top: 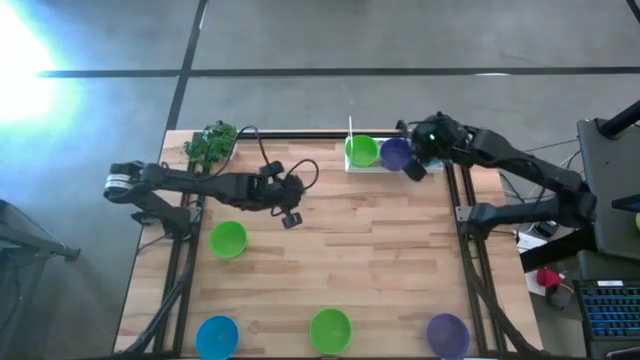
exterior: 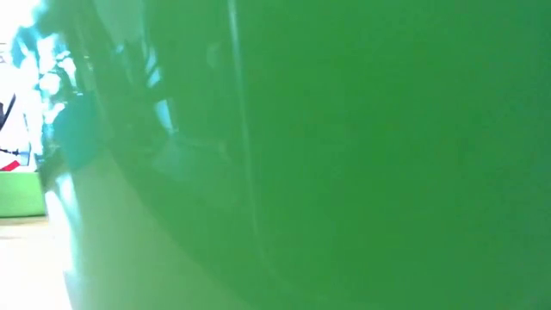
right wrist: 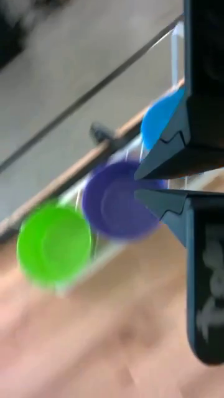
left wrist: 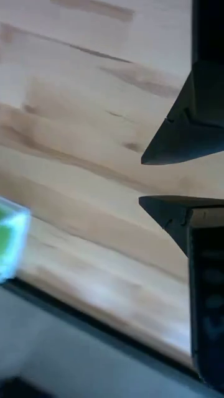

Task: Pick & Place Mini bowls
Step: Stack the top green bowl on top of the green bowl on the shelf

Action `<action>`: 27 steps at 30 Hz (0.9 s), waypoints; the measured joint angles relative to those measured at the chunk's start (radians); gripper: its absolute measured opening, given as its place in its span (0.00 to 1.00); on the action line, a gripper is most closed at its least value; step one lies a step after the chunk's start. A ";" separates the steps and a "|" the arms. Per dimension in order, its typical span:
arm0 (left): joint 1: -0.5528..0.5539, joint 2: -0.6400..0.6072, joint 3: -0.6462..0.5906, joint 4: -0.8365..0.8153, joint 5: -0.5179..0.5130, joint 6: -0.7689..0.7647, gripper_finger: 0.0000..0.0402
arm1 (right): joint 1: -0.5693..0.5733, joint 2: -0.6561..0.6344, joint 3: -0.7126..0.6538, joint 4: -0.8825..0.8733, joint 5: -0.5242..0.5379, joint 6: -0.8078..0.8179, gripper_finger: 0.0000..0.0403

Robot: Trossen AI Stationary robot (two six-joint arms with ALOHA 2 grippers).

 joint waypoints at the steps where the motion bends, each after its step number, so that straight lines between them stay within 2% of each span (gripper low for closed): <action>1: -0.002 -0.003 0.000 -0.031 0.000 -0.042 0.21 | 0.015 -0.017 -0.010 0.002 -0.028 -0.010 0.06; 5: -0.002 -0.006 0.000 -0.194 0.018 -0.236 0.21 | 0.065 -0.078 -0.057 0.060 -0.093 -0.041 0.02; 12: -0.004 -0.006 0.000 -0.423 0.140 -0.549 0.21 | 0.105 -0.144 -0.115 0.104 -0.137 -0.071 0.02; 20: -0.010 -0.006 0.000 -0.596 0.324 -0.788 0.21 | 0.105 -0.183 -0.136 0.110 -0.140 -0.090 0.02; 27: -0.030 -0.006 -0.013 -0.658 0.338 -0.956 0.21 | 0.105 -0.184 -0.136 0.121 -0.139 -0.100 0.02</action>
